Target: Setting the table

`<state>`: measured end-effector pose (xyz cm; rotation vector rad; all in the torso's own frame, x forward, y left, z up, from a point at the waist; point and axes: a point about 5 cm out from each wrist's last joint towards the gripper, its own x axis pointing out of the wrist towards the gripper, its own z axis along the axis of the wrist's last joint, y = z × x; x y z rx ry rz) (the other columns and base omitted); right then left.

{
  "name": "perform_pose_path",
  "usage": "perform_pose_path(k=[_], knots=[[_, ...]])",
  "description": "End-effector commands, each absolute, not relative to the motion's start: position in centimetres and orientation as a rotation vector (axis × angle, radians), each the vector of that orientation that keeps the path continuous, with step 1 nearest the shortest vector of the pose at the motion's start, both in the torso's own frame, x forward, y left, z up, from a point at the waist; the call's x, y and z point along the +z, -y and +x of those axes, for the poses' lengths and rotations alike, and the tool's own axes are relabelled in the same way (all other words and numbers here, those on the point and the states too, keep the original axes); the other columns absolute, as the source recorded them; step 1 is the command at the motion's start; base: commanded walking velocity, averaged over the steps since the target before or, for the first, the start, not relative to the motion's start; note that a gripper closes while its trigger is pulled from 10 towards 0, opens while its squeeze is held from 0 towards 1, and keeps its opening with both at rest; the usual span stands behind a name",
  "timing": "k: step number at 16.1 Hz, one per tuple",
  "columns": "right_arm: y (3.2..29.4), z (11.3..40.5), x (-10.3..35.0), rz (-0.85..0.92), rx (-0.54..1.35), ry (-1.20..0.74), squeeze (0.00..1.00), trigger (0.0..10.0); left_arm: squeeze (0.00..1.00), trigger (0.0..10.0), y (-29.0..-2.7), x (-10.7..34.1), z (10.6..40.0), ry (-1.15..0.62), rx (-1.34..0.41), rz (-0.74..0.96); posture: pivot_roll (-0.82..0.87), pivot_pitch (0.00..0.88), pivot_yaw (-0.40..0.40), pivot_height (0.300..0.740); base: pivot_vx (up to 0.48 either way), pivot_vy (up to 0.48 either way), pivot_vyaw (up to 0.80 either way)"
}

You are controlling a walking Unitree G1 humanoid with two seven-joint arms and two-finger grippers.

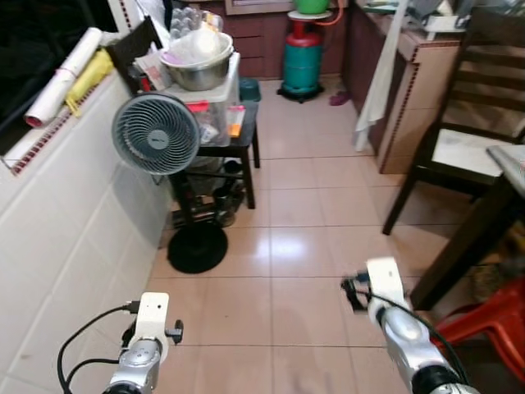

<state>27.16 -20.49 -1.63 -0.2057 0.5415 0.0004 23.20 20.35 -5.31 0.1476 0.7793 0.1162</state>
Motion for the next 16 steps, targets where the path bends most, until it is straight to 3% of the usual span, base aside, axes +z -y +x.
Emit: perform_pose_path(k=[1,4,8,16], knots=[[20.4,26.9,-2.1,-0.208,-0.002,-0.586,0.00,10.0,0.00,10.0,-20.4,-5.6,22.8,-0.805,0.122,0.144,-0.06,0.000,-0.014,0.740,0.000,0.000,0.00],[21.3,24.7,-4.1,-0.287,-0.009,-0.739,0.00,10.0,0.00,10.0,-20.1,-6.4,21.6,-0.849,0.137,0.114,0.00,0.000,-0.072,0.740,0.000,0.000,0.00],[21.6,24.4,-4.3,-0.318,0.025,-0.779,0.00,10.0,0.00,10.0,-20.9,-7.0,20.4,-0.877,0.199,0.062,0.04,0.000,-0.113,0.740,0.000,0.000,0.00],[21.4,22.8,-5.5,-0.118,-0.124,-0.810,0.00,10.0,0.00,10.0,-20.9,-6.6,21.0,-0.875,0.097,0.104,0.00,0.000,-0.012,0.740,0.000,0.000,0.00]])
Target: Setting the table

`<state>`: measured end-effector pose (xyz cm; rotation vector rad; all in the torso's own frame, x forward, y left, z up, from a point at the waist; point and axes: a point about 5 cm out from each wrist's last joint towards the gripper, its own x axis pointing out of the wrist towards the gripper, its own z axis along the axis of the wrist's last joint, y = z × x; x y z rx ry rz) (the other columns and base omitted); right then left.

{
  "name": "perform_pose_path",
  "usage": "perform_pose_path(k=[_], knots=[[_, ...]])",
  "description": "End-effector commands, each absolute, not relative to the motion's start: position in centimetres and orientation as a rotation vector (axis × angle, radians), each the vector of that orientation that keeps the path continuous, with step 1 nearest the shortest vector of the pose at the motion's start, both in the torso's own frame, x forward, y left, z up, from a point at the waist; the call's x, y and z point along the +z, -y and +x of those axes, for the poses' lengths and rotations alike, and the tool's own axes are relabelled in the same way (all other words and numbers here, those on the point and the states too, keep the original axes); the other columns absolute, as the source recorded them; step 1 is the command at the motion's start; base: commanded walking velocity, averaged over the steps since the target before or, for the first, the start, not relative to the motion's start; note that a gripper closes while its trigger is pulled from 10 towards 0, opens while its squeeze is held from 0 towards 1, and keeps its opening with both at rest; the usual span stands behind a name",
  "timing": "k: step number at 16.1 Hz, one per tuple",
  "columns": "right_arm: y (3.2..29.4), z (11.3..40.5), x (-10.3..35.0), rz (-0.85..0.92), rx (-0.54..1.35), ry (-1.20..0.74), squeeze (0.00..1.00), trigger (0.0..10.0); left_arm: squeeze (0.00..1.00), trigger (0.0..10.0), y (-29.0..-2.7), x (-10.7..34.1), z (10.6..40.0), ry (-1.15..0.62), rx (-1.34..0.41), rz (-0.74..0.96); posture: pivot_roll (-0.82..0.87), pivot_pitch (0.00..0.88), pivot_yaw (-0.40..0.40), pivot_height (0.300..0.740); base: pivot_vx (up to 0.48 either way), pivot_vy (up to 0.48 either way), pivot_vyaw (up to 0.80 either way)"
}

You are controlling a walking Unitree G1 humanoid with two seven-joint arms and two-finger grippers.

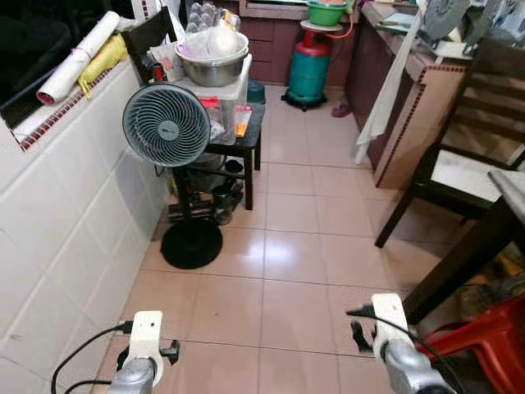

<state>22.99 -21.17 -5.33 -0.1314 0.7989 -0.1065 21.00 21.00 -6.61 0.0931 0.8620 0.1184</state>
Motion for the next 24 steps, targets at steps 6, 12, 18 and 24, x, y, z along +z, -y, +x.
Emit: perform_pose_path(k=[6,12,18,24], knots=[[21.1,22.4,-5.7,-0.095,-0.118,-0.814,0.00,10.0,0.00,10.0,-21.0,-7.0,20.4,-0.894,0.119,0.051,-0.01,0.000,-0.003,0.740,0.000,0.000,0.00],[19.4,26.0,-3.5,0.030,-0.068,-0.711,0.00,10.0,0.00,10.0,-19.9,-5.1,23.8,-0.804,0.064,-0.044,-0.02,0.000,0.016,0.740,0.000,0.000,0.00],[17.8,25.6,-4.1,0.154,0.067,-0.759,0.00,10.0,0.00,10.0,-18.5,-4.6,24.8,-0.810,-0.032,-0.018,-0.02,0.000,0.032,0.740,0.000,0.000,0.00],[18.2,23.2,-5.7,0.190,0.006,-0.824,0.00,10.0,0.00,10.0,-19.2,-5.4,23.6,-0.871,-0.025,-0.010,-0.02,0.000,0.057,0.740,0.000,0.000,0.00]])
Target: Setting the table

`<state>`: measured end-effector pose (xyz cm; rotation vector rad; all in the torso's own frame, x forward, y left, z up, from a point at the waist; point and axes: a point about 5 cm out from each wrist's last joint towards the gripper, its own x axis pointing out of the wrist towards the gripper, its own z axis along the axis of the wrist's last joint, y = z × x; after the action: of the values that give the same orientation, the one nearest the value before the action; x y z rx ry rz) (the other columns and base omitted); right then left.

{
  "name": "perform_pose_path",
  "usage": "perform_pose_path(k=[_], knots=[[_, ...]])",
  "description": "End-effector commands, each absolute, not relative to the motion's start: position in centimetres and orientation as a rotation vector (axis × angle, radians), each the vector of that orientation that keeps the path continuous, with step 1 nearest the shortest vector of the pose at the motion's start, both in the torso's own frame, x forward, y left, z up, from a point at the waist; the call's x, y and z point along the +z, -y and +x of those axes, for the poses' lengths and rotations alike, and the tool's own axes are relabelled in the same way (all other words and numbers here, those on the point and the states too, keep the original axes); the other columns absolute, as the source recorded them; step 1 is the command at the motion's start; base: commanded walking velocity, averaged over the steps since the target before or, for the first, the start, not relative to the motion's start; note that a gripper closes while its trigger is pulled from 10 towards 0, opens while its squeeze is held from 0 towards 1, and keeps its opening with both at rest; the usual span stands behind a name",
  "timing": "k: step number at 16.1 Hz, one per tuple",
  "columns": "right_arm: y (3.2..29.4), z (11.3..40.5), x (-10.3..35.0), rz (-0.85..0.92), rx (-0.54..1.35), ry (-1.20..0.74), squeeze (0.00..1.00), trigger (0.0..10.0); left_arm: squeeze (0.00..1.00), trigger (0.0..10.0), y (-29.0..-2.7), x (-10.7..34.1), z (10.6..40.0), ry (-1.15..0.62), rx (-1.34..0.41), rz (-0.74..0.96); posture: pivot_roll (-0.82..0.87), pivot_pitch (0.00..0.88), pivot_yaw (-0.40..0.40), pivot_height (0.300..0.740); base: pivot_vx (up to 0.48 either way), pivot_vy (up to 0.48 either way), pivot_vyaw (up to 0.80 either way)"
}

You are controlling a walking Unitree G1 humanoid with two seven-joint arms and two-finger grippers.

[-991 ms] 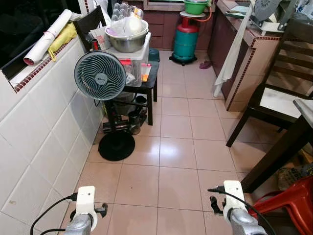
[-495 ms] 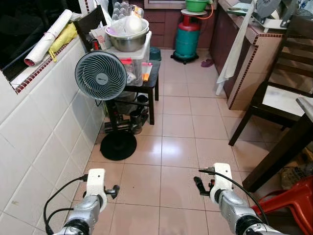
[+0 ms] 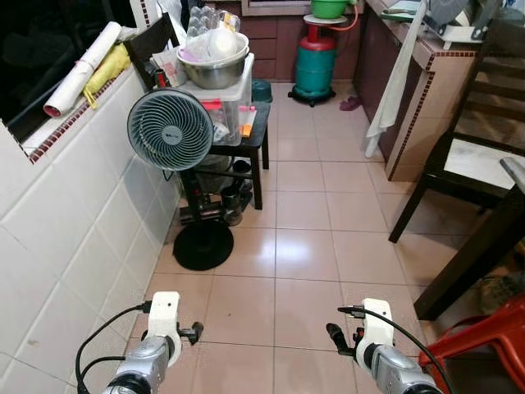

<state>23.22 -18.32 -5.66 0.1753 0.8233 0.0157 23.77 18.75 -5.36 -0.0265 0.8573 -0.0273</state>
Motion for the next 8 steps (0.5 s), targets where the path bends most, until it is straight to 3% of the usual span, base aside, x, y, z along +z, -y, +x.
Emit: perform_pose_path(k=[1,8], knots=[[18.29,23.19,-5.72,0.186,-0.007,-0.831,0.00,10.0,0.00,10.0,-19.60,-5.60,23.27,-0.887,-0.007,-0.005,-0.03,0.000,0.059,0.740,0.000,0.000,0.00],[18.36,23.23,-5.70,0.170,-0.007,-0.834,0.00,10.0,0.00,10.0,-19.99,-5.83,22.84,-0.910,0.005,0.000,-0.04,0.000,0.056,0.740,0.000,0.000,0.00]])
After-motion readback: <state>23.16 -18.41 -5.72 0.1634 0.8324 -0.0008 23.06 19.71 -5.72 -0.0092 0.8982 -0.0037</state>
